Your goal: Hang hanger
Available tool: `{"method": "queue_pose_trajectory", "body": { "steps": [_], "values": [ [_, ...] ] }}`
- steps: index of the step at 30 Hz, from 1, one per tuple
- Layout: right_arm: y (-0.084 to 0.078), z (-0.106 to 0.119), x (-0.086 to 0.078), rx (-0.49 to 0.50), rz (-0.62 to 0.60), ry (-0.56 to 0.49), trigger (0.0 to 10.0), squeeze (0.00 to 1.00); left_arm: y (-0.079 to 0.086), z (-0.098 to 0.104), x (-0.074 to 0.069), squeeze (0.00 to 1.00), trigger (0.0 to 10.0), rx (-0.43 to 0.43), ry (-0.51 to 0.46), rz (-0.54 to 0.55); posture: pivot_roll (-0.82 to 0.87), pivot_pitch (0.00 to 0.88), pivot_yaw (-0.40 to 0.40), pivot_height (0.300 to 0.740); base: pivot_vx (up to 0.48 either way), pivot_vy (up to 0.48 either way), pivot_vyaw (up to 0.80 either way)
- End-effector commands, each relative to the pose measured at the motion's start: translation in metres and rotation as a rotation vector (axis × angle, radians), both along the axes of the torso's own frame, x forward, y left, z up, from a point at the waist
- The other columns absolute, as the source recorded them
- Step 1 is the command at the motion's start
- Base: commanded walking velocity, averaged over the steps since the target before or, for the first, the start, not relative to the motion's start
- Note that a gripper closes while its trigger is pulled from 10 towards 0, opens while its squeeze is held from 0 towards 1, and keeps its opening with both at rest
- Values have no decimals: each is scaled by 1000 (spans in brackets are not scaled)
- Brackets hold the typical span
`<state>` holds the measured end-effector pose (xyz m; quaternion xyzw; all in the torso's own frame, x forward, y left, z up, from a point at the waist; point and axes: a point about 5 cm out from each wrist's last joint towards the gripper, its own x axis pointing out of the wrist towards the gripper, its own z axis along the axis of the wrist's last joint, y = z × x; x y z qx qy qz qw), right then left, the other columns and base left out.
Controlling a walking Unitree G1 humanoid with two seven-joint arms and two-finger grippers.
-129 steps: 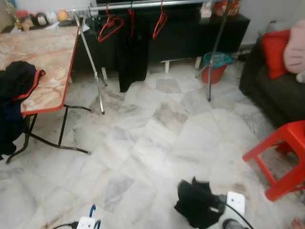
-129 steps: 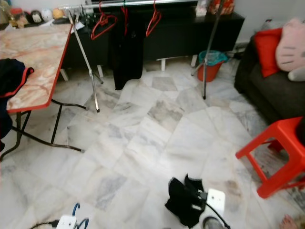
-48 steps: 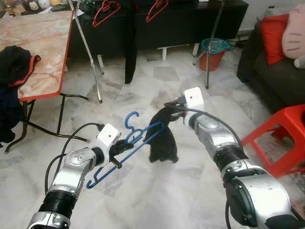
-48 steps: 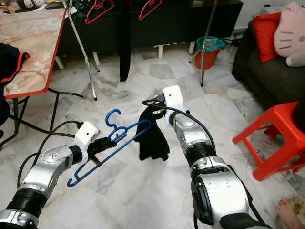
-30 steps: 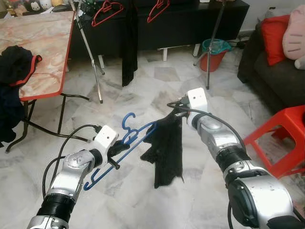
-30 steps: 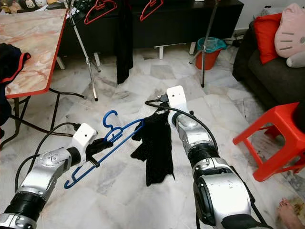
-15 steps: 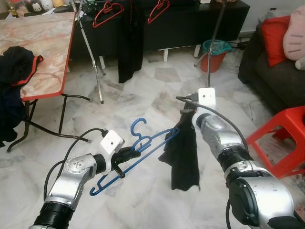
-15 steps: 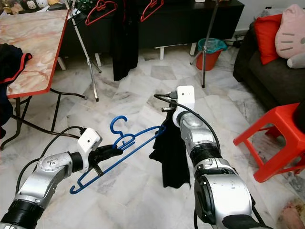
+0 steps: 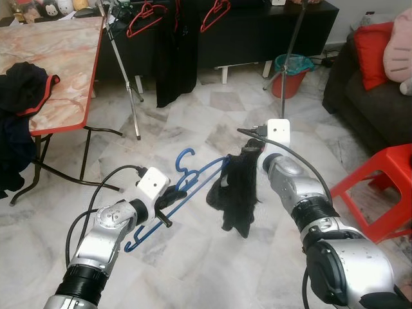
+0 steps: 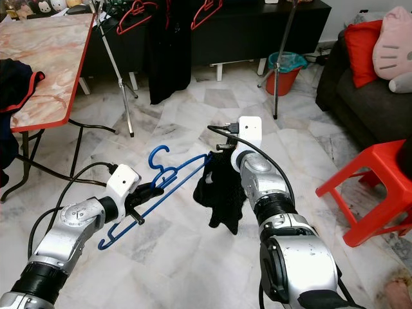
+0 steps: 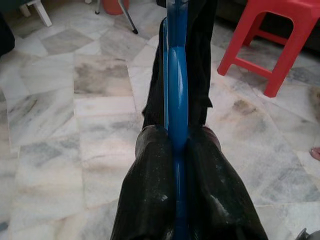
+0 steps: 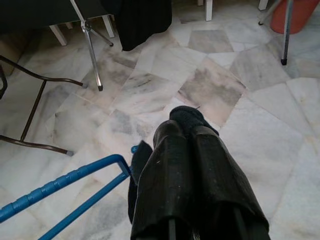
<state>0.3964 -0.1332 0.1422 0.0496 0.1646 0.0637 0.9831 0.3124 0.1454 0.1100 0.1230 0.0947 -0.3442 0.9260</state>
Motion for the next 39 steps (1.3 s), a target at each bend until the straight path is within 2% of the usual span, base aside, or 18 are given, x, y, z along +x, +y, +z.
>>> {"method": "queue_pose_trajectory", "body": {
  "steps": [1, 6, 14, 17, 22, 23, 28, 32, 37, 39],
  "values": [
    [4, 14, 4, 25, -1, -42, 10000, 0, -3, 5, 1, 0, 10000, -13, -18, -22, -163, 88, -20, 740, 0, 0, 0],
    [-1, 15, 5, 36, -41, -42, 10000, 0, -3, 0, -6, 0, 10000, 8, 21, -82, -163, 89, -20, 740, 0, 0, 0],
    [-4, 16, 6, 49, -72, -40, 10000, 0, 0, -8, -28, 0, 10000, 83, 148, -261, -158, 90, -24, 740, 0, 0, 0],
    [-3, 15, 6, 49, -72, -38, 10000, 0, -1, -8, -27, 0, 10000, 90, 133, -250, -157, 90, -24, 740, 0, 0, 0],
    [1, 15, 6, 54, -67, -36, 10000, 0, -6, -1, -12, 0, 10000, 72, 48, -118, -156, 92, -25, 740, 0, 0, 0],
    [1, 15, 6, 54, -66, -37, 10000, 0, -8, 1, -11, 0, 10000, 63, 39, -118, -156, 91, -25, 740, 0, 0, 0],
    [1, 17, 6, 55, -68, -38, 10000, 0, -17, 9, -17, 0, 10000, 34, 48, -216, -156, 91, -21, 740, 0, 0, 0],
    [0, 16, 6, 54, -72, -38, 10000, 0, -18, 9, -21, 0, 10000, 36, 62, -245, -156, 91, -19, 740, 0, 0, 0],
    [-6, 12, 5, 41, -89, -30, 10000, 0, -11, 6, -36, 0, 10000, 93, 148, -359, -152, 94, -21, 740, 0, 0, 0],
    [-7, 12, 5, 38, -91, -29, 10000, 0, -11, 8, -39, 0, 10000, 97, 155, -387, -152, 94, -21, 740, 0, 0, 0]
  ]
}}
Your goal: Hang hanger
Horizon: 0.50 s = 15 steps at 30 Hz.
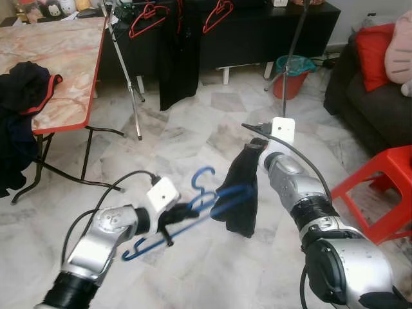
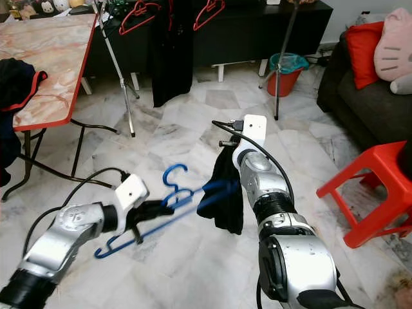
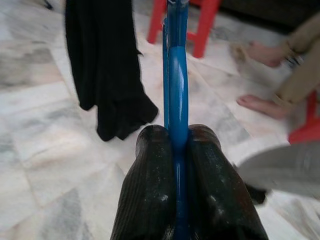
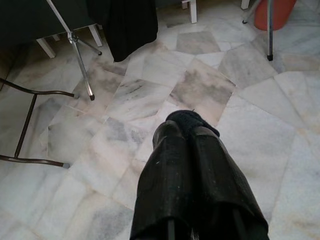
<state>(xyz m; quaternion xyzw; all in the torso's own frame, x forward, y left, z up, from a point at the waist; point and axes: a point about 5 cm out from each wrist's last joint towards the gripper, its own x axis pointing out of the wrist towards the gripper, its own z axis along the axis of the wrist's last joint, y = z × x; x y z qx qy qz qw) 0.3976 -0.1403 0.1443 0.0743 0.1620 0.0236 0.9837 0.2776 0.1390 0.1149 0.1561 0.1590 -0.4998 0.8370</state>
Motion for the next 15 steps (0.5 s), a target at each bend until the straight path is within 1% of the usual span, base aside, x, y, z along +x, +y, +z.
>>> {"method": "queue_pose_trajectory", "body": {
  "steps": [1, 3, 6, 7, 11, 15],
  "values": [
    [0, 10, 4, 1, -5, -31, 10000, 0, -5, 4, -3, 0, 10000, -4, -6, -36, -149, 96, -21, 740, 0, 0, 0],
    [3, 11, 4, 3, -1, -33, 10000, 0, -10, 8, 6, 0, 10000, -24, -66, 35, -149, 96, -21, 740, 0, 0, 0],
    [7, 11, 4, 5, 13, -35, 10000, 0, -15, 10, 14, 0, 10000, -48, -101, 99, -154, 95, -22, 740, 0, 0, 0],
    [9, 10, 3, 3, 21, -33, 10000, 0, -19, 11, 16, 0, 10000, -59, -116, 108, -154, 95, -22, 740, 0, 0, 0],
    [9, 9, 3, 1, 23, -32, 10000, 0, -24, 16, 18, 0, 10000, -71, -147, 115, -153, 95, -23, 740, 0, 0, 0],
    [9, 10, 3, -2, 23, -33, 10000, 0, -24, 20, 19, 0, 10000, -68, -164, 133, -153, 97, -22, 740, 0, 0, 0]
  ]
}}
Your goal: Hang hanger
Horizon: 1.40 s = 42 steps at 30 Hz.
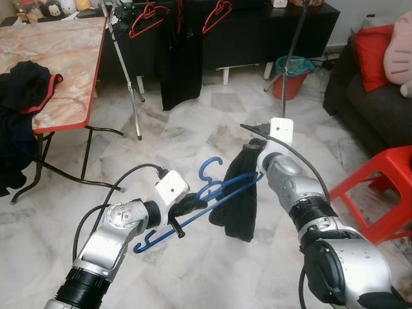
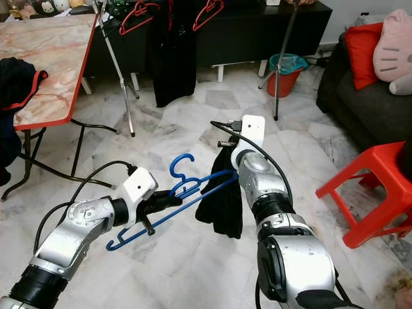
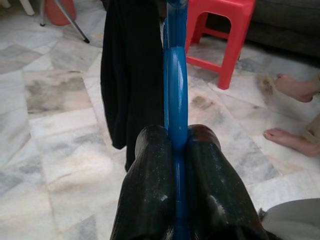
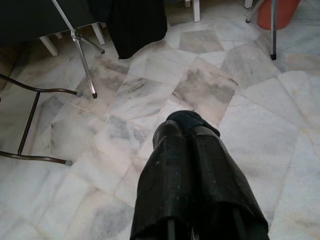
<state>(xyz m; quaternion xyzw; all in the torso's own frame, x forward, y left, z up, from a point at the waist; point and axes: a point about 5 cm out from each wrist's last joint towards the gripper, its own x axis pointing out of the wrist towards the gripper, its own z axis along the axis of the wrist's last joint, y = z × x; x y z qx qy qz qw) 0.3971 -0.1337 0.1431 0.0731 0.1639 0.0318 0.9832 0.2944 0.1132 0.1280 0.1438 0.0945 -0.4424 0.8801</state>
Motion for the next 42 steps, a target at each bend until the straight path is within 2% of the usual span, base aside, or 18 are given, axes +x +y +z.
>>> {"method": "queue_pose_trajectory", "body": {
  "steps": [1, 10, 22, 33, 42],
  "values": [
    [2, 11, 4, -3, 7, -37, 10000, 0, 4, 7, 4, 0, 10000, 30, -38, 23, -153, 97, -22, 740, 0, 0, 0],
    [3, 11, 4, -6, 12, -38, 10000, 0, 13, 2, 13, 0, 10000, 90, -62, 127, -153, 98, -22, 740, 0, 0, 0],
    [9, 13, 4, -3, 39, -43, 10000, 0, 1, 1, 9, 0, 10000, 44, -51, 83, -157, 100, -23, 740, 0, 0, 0],
    [22, 23, 5, 8, 76, -71, 10000, 0, 0, 3, 20, 0, 10000, 60, -82, 176, -159, 98, -22, 740, 0, 0, 0],
    [35, 26, 2, 7, 102, -84, 10000, 0, 0, -5, 19, 0, 10000, 94, -50, 185, -158, 98, -23, 740, 0, 0, 0]
  ]
}}
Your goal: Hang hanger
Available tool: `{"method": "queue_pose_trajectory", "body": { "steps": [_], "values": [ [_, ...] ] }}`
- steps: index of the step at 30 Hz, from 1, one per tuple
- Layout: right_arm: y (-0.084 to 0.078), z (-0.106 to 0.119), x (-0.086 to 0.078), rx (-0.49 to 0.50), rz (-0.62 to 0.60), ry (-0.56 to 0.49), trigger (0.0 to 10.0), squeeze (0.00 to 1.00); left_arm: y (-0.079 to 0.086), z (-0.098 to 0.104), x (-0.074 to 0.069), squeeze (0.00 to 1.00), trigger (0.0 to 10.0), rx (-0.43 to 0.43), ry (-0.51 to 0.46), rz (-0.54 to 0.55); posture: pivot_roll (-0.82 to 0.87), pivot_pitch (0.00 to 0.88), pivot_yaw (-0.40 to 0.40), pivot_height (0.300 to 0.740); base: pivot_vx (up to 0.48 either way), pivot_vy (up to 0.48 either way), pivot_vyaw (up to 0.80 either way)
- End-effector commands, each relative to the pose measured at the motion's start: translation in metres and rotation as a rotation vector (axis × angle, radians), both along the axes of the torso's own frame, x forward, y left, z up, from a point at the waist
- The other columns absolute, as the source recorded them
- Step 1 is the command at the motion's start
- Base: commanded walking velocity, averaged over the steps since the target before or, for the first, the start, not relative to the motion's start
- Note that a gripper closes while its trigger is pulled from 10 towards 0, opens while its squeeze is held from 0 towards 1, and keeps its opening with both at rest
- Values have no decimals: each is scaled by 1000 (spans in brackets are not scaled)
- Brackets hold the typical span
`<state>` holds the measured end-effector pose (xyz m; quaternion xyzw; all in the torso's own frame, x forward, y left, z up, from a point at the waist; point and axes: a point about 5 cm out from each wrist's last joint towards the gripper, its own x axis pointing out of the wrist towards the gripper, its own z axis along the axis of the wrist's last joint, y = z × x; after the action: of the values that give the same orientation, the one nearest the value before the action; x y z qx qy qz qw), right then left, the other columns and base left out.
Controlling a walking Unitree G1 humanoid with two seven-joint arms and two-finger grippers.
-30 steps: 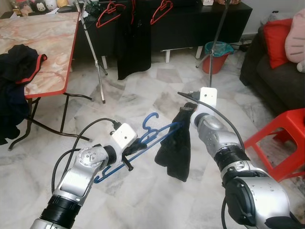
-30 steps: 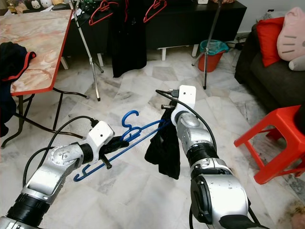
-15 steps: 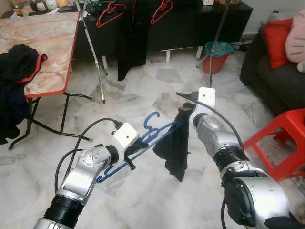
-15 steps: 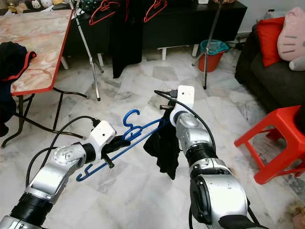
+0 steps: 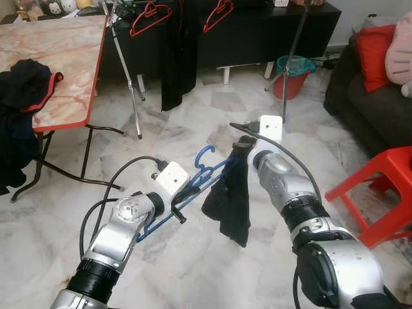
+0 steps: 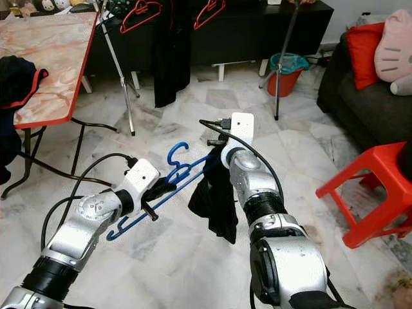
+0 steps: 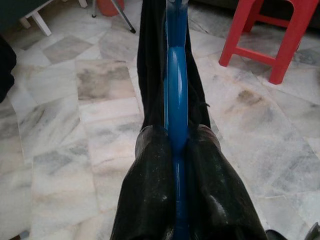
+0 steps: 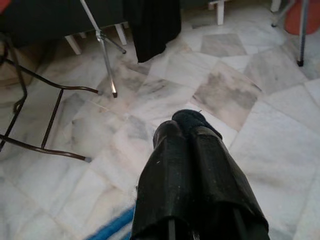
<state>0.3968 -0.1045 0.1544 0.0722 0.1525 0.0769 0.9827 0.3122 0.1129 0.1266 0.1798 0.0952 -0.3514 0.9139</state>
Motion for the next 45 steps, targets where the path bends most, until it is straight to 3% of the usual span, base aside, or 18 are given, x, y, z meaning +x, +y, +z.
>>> {"method": "queue_pose_trajectory", "body": {
  "steps": [1, 6, 11, 15, 24, 27, 33, 36, 39, 45],
  "values": [
    [8, 16, 1, -16, 15, -63, 10000, 0, 1, -4, 2, 0, 10000, 30, 18, 17, -162, 98, -23, 740, 0, 0, 0],
    [21, 15, -10, -47, 33, -79, 10000, 0, 6, -8, 6, 0, 10000, 83, 18, 74, -165, 99, -23, 740, 0, 0, 0],
    [32, 8, -25, -89, 65, -81, 10000, 0, 8, -6, 11, 0, 10000, 72, -5, 123, -174, 97, -24, 740, 0, 0, 0],
    [36, 3, -37, -101, 70, -77, 10000, 0, 1, 2, 11, 0, 10000, 11, -26, 85, -173, 96, -24, 740, 0, 0, 0],
    [50, 8, -64, -113, 183, -89, 10000, 0, -4, -1, 8, 0, 10000, 8, -4, 49, -178, 93, -24, 740, 0, 0, 0],
    [56, 13, -73, -121, 220, -102, 10000, 0, -3, -4, 9, 0, 10000, 17, 5, 81, -184, 88, -19, 740, 0, 0, 0],
    [60, 24, -81, -121, 219, -113, 10000, 0, 10, -17, 14, 0, 10000, 104, 83, 167, -188, 80, -18, 740, 0, 0, 0],
    [59, 23, -82, -125, 213, -105, 10000, 0, 12, -20, 14, 0, 10000, 119, 97, 181, -186, 78, -18, 740, 0, 0, 0],
    [53, 22, -80, -132, 178, -96, 10000, 0, 21, -28, 12, 0, 10000, 187, 152, 223, -182, 79, -20, 740, 0, 0, 0],
    [49, 22, -78, -140, 144, -93, 10000, 0, 27, -30, 12, 0, 10000, 208, 163, 251, -178, 85, -25, 740, 0, 0, 0]
  ]
}}
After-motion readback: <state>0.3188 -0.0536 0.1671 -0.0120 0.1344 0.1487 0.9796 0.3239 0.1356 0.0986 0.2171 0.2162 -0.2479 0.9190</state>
